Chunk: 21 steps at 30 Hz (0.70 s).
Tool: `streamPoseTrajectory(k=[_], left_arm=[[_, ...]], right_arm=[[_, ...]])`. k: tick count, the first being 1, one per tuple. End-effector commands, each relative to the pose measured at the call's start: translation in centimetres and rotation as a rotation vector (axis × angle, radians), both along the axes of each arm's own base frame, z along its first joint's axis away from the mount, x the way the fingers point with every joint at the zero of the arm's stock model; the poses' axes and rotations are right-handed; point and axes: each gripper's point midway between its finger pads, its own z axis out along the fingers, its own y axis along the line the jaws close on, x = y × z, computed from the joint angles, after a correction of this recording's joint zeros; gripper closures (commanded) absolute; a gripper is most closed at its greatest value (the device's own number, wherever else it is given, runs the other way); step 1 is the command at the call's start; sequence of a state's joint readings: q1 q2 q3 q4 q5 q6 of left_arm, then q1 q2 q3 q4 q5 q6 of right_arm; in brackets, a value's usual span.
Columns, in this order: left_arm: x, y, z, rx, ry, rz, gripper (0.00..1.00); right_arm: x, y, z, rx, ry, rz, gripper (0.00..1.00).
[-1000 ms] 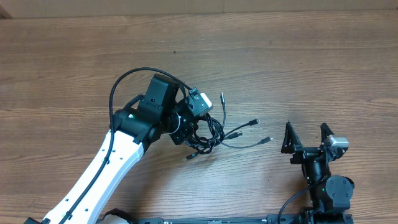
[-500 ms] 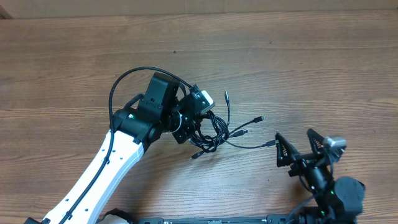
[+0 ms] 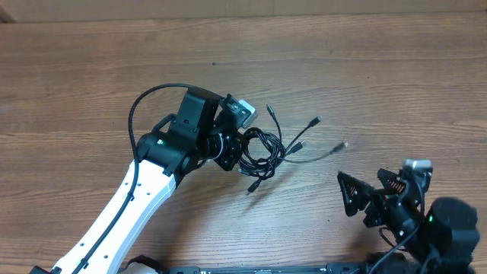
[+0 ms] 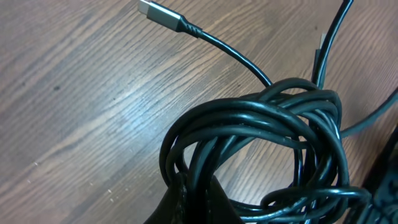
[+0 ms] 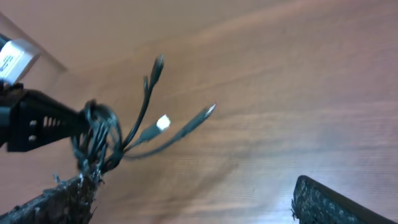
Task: Untangle cables
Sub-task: 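Move the right gripper toward the bundle held by the left gripper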
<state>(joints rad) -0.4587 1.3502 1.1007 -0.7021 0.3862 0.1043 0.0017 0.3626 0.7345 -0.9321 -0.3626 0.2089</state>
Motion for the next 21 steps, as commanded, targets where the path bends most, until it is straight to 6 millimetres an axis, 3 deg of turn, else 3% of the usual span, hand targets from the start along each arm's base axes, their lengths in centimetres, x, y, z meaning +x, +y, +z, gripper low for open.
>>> streamPoseTrajectory(k=[1, 7, 12, 15, 21], left_arm=[[0.1, -0.8, 2.3, -0.118, 0.065, 0.12, 0.96], [1.6, -1.6, 3.8, -0.251, 0.137, 0.287, 0.96], [1.9, -1.8, 4.2, -0.309, 0.193, 0.368, 0.96], [1.9, -1.7, 4.1, -0.308, 0.198, 0.37, 0.96], [1.9, -1.7, 4.1, -0.348, 0.276, 0.455, 0.96]], right_arm=[[-0.1, 2.4, 1.7, 0.074, 0.053, 0.139, 0.0], [0.1, 6.3, 2.1, 0.238, 0.152, 0.374, 0.0], [-0.3, 8.8, 4.0, 0.375, 0.149, 0.58, 0.0], [-0.4, 9.5, 5.2, 0.42, 0.115, 0.672, 0.0], [0.4, 9.6, 5.6, 0.389, 0.045, 0.714, 0.15]])
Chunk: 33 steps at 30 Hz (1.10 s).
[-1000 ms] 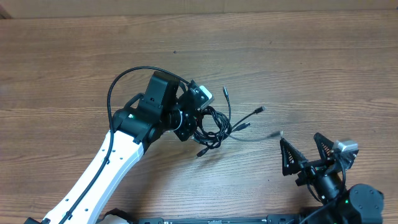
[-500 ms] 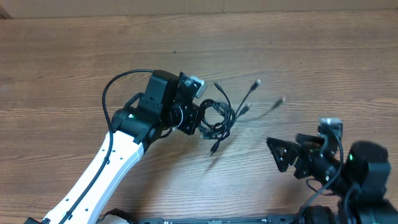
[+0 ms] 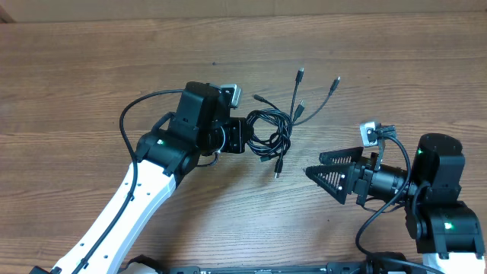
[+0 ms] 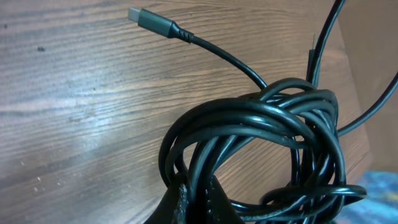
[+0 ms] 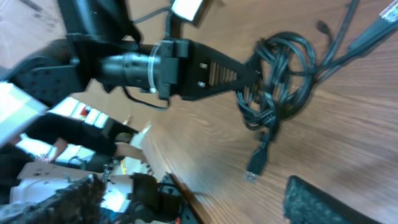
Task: Untangle cables
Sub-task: 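Move the right gripper toward the bundle held by the left gripper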
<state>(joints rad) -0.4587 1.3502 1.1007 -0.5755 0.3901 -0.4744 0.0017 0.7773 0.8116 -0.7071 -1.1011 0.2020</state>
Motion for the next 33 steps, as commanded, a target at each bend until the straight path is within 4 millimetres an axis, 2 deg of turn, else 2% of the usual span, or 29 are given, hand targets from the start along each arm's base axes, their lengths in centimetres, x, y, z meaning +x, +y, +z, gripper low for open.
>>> streamPoseTrajectory(k=[1, 6, 11, 15, 22, 27, 33], left_arm=[[-0.2, -0.6, 2.2, -0.098, 0.05, 0.07, 0.96], [-0.2, -0.7, 2.2, -0.146, 0.126, 0.147, 0.96], [-0.6, -1.0, 2.3, -0.166, 0.143, 0.126, 0.96], [-1.2, -1.7, 2.6, -0.195, 0.165, 0.086, 0.96], [-1.5, -1.9, 2.7, -0.204, 0.171, 0.069, 0.96], [-1.7, -2.0, 2.6, -0.201, 0.178, 0.062, 0.96], [-2.3, -2.7, 2.6, -0.195, 0.178, 0.039, 0.96]], right_arm=[[-0.8, 0.6, 1.4, 0.018, -0.083, 0.076, 0.16], [-0.5, 0.5, 1.2, -0.03, -0.188, 0.089, 0.17], [1.1, -0.4, 0.4, -0.117, -0.227, 0.007, 0.31], [2.0, -0.6, 0.4, -0.129, -0.246, -0.008, 0.32], [3.7, -0.5, -1.4, -0.125, -0.162, 0.002, 0.31], [3.7, 0.1, -1.8, -0.091, -0.164, 0.077, 0.31], [4.1, 0.2, -2.0, -0.096, -0.182, 0.086, 0.31]])
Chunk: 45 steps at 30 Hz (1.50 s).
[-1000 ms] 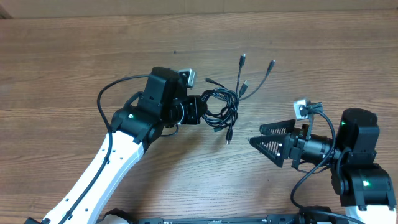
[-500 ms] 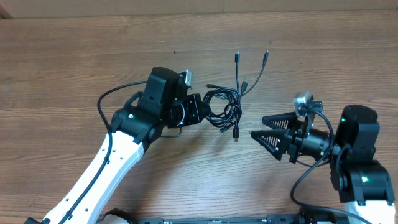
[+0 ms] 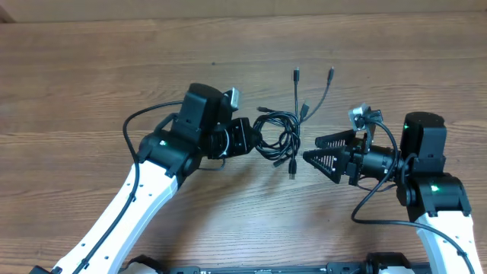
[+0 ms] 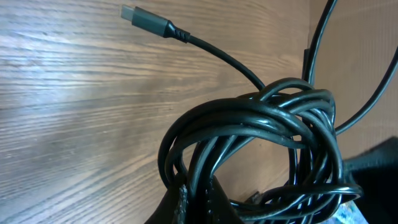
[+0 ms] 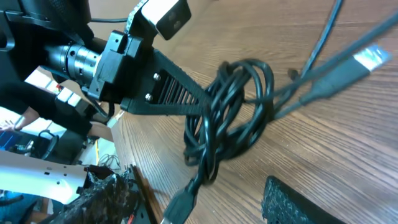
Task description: Untangle cables
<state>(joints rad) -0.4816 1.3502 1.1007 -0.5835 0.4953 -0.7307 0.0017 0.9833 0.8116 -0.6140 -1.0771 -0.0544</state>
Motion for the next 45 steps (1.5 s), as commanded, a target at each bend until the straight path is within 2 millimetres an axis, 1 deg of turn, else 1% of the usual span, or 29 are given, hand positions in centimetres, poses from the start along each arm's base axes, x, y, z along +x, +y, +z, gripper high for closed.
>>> streamPoseTrajectory(k=[1, 5, 6, 8, 13, 14, 19, 23, 25, 29, 35, 45], left_arm=[[-0.6, -1.0, 2.1, -0.041, -0.038, -0.035, 0.96], [-0.8, -1.3, 2.0, -0.031, -0.043, -0.039, 0.96], [-0.7, -1.3, 1.9, -0.024, -0.046, -0.035, 0.96], [-0.8, -1.4, 1.9, -0.02, -0.048, -0.037, 0.96], [-1.0, -1.6, 1.9, -0.021, -0.046, -0.044, 0.96], [-1.1, -1.7, 1.9, -0.022, -0.047, -0.047, 0.96], [-1.8, -2.5, 1.9, -0.022, -0.046, -0.076, 0.96], [-2.0, -2.7, 1.9, -0.022, -0.046, -0.082, 0.96], [-2.0, -2.7, 1.9, -0.021, -0.047, -0.082, 0.96], [-1.7, -2.5, 1.8, -0.009, -0.054, -0.068, 0.96], [-1.7, -2.5, 1.8, -0.008, -0.054, -0.067, 0.96], [-1.6, -2.6, 1.9, -0.025, -0.034, -0.046, 0.96]], right_arm=[[-0.2, 0.4, 1.2, 0.007, -0.067, 0.037, 0.31], [-0.2, 0.7, 1.4, -0.001, -0.108, 0.059, 0.32], [-0.3, 0.9, 1.4, -0.004, -0.119, 0.069, 0.36], [-0.6, 1.3, 1.5, -0.008, -0.135, 0.091, 0.41], [-1.2, 2.3, 1.6, -0.019, -0.188, 0.145, 0.45], [-1.3, 2.5, 1.6, -0.023, -0.203, 0.154, 0.47], [-0.6, 2.2, 1.0, -0.066, -0.2, 0.117, 0.48], [-0.6, 2.1, 0.8, -0.069, -0.191, 0.115, 0.48], [-0.7, 2.1, 0.7, -0.069, -0.186, 0.116, 0.5], [-0.9, 2.1, 0.5, -0.07, -0.166, 0.117, 0.58], [-1.3, 2.1, 0.0, -0.072, -0.123, 0.119, 0.59], [-1.7, 2.0, -0.5, -0.075, -0.093, 0.122, 0.58]])
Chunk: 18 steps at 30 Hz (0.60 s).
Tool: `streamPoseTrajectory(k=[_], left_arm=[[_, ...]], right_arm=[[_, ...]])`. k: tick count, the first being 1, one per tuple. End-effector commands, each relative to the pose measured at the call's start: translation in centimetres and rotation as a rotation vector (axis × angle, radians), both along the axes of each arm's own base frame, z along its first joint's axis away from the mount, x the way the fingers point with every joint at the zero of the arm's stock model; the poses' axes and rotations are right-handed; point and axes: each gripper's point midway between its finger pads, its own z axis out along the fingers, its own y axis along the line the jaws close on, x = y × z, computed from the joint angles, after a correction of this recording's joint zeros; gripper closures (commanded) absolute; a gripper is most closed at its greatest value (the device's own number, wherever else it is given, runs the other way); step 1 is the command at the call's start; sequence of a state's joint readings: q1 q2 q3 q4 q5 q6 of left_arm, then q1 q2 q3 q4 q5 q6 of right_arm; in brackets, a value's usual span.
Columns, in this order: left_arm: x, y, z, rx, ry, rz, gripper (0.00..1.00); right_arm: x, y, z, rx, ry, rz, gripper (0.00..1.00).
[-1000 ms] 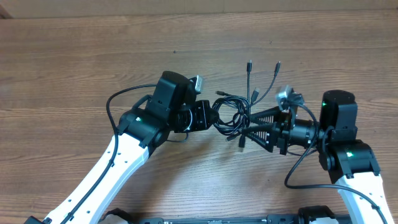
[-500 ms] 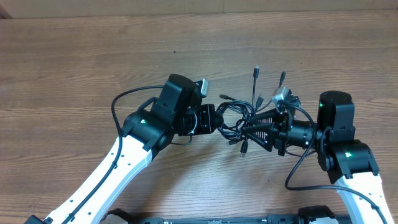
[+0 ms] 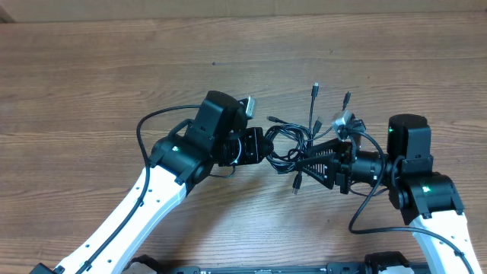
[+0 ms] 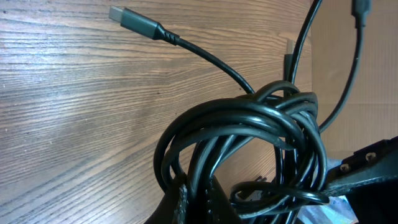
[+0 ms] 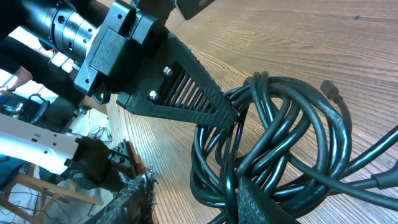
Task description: Untangle cables
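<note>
A tangled bundle of black cables (image 3: 288,144) hangs between the two arms over the wooden table (image 3: 91,84). My left gripper (image 3: 265,148) is shut on several strands at the coil's left side; in its own view the fingers (image 4: 198,200) pinch those strands at the bottom of the coil (image 4: 249,134). My right gripper (image 3: 301,163) stands open at the coil's right side. One of its fingers (image 5: 260,202) pokes up among the loops (image 5: 280,137) and the other finger (image 5: 134,200) stays outside. Loose plug ends (image 3: 315,88) stick out at the far side, and another plug (image 3: 296,185) dangles near.
A USB-C plug (image 4: 123,15) on one free lead lies over bare wood. The left gripper's ribbed finger (image 5: 180,93) crosses the right wrist view just above the coil. The right arm's own thin cable (image 3: 365,209) loops beside its wrist.
The left gripper and the bundle have shifted right. The right gripper, then just short of the coil, now has one finger among the loops.
The left gripper held the bundle mid-table while the right gripper sat far off at the lower right. Then the right gripper faced the bundle from the right, and later stood close beside it. Now it reaches into the coil, still open.
</note>
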<state>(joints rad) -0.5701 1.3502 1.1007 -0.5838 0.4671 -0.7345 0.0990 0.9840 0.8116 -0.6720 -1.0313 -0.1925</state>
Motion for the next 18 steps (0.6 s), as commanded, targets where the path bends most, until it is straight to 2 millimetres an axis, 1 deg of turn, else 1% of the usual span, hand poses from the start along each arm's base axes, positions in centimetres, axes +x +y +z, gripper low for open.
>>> streamPoseTrajectory(k=[1, 4, 9, 18], left_arm=[[0.3, -0.4, 2.1, -0.053, -0.007, 0.04, 0.96], [0.4, -0.6, 2.3, -0.068, 0.002, 0.053, 0.96], [0.1, -1.4, 3.3, -0.122, -0.006, 0.009, 0.96], [0.2, -1.4, 3.3, -0.123, -0.008, 0.009, 0.96]], right_arm=[[-0.1, 0.1, 0.5, -0.004, -0.026, 0.018, 0.58], [-0.2, 0.1, 0.2, -0.005, -0.01, 0.017, 0.58], [0.2, 0.1, -0.6, -0.016, 0.02, 0.01, 0.58], [0.7, 0.1, -1.7, -0.024, 0.055, 0.017, 0.59]])
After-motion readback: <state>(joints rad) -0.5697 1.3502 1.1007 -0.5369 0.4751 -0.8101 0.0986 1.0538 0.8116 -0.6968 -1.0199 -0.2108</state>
